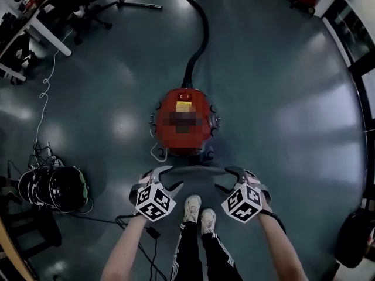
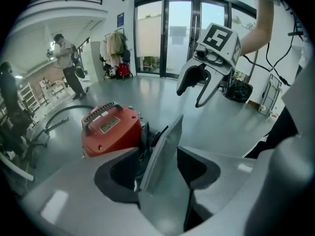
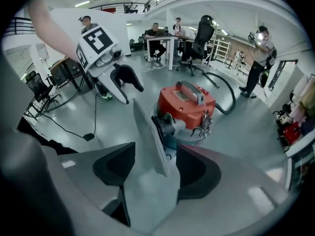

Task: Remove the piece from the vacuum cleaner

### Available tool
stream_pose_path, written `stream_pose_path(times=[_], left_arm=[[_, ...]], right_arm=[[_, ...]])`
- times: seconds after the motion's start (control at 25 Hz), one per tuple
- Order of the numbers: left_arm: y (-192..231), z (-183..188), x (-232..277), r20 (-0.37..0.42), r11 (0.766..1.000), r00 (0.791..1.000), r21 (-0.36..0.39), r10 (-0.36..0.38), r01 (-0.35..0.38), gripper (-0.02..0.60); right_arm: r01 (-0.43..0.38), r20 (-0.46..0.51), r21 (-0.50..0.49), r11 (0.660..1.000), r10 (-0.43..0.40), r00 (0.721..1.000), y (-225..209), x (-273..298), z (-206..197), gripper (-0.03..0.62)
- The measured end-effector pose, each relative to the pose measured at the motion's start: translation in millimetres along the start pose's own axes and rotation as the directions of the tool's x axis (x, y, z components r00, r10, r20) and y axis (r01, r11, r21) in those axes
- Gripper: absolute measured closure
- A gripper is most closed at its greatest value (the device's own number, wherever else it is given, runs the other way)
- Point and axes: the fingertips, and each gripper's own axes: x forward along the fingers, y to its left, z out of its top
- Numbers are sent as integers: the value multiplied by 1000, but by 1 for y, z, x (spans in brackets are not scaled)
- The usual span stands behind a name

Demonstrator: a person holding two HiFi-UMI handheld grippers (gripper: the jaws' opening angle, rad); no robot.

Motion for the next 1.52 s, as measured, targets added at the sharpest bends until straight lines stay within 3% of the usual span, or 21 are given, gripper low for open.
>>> stream_pose_path(times=[0.24,0.36,0.48,0.56,0.6,0.68,0.72,1.52], left_arm=[[3,-28,54,-149,994,988,98,-35,49,339],[-1,-39,72,-211,989,975,112,-69,95,334],[-6,-50,85,-259,988,961,96,-94,123,333],[-7,-58,89,-285,990,954,80,-92,120,335],[-7,-61,90,-291,991,953,77,-81,108,362],[-6,-63,89,-279,995,959,66,-49,70,556],[-5,-63,88,-269,997,962,50,-39,54,571],[-29,-68,75,-214,1000,977,-9,-15,14,574]], right_arm=[[-125,-153,-5,992,123,980,3,66,-40,277],[-147,-187,0,989,144,972,5,87,-48,279],[-113,-200,-2,994,110,974,-1,100,-49,316],[-54,-214,-37,998,45,976,-9,105,-48,410],[-24,-222,-62,998,9,975,-13,106,-49,485],[5,-236,-105,994,-30,971,-16,107,-50,517],[10,-239,-118,993,-38,970,-16,107,-51,530],[25,-226,-74,997,-41,973,15,93,-58,542]])
